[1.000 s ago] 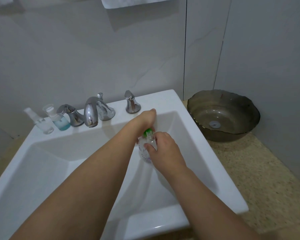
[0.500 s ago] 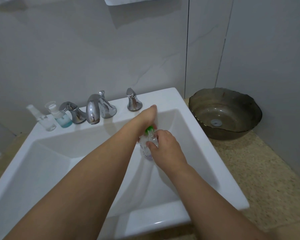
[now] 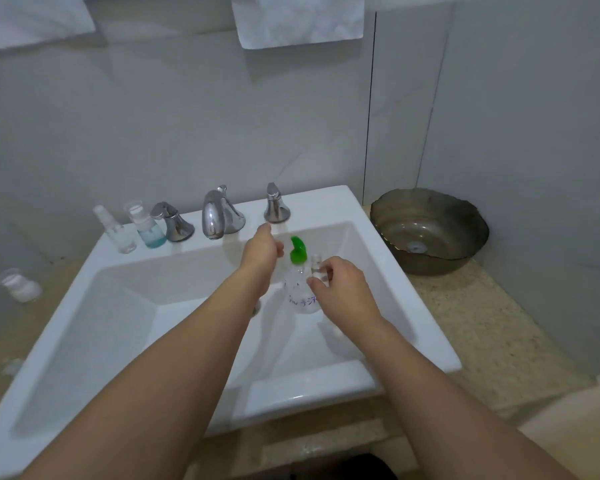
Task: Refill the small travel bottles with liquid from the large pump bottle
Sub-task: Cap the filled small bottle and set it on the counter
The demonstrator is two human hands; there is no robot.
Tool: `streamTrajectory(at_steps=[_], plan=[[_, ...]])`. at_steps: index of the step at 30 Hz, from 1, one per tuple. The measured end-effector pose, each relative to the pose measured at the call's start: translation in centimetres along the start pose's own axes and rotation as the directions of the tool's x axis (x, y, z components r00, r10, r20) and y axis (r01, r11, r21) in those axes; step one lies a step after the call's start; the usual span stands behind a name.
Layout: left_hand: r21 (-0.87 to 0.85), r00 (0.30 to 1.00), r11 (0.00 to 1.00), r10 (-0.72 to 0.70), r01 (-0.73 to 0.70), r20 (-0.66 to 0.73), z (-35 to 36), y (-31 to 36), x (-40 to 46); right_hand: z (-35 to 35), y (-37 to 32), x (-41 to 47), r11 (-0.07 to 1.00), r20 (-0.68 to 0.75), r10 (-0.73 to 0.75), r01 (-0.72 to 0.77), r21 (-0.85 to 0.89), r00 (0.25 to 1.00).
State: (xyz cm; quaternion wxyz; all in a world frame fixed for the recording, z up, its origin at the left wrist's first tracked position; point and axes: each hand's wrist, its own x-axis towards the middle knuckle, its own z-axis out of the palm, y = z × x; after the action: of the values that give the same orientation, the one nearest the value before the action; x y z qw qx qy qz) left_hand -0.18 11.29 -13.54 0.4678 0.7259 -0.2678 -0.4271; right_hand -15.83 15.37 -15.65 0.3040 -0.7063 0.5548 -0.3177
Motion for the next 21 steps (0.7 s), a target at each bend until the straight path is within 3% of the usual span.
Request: streamTrajectory(at_steps=[10, 16, 21], plan=[[0.209, 0.999, 0.978, 0.012, -0.022, 0.049, -11.2, -2.6, -6.2, 2.4, -6.1, -5.3, 0.996, 0.057, -0.088, 0.087, 0.026, 0.994], [0.246, 0.989, 0.96, 0.147, -0.135, -0.031, -18.6, -3.2, -8.5, 6.4, -11.0, -7.9, 0.987, 0.118, -0.16, 0.156, 0.039, 0.98], [0.253, 0.942, 0.932, 0.301, -0.258, -0.149, -25.2, -3.8, -9.9, 10.4, -15.7, -9.5, 0.972, 0.166, -0.232, 0.223, 0.069, 0.959]])
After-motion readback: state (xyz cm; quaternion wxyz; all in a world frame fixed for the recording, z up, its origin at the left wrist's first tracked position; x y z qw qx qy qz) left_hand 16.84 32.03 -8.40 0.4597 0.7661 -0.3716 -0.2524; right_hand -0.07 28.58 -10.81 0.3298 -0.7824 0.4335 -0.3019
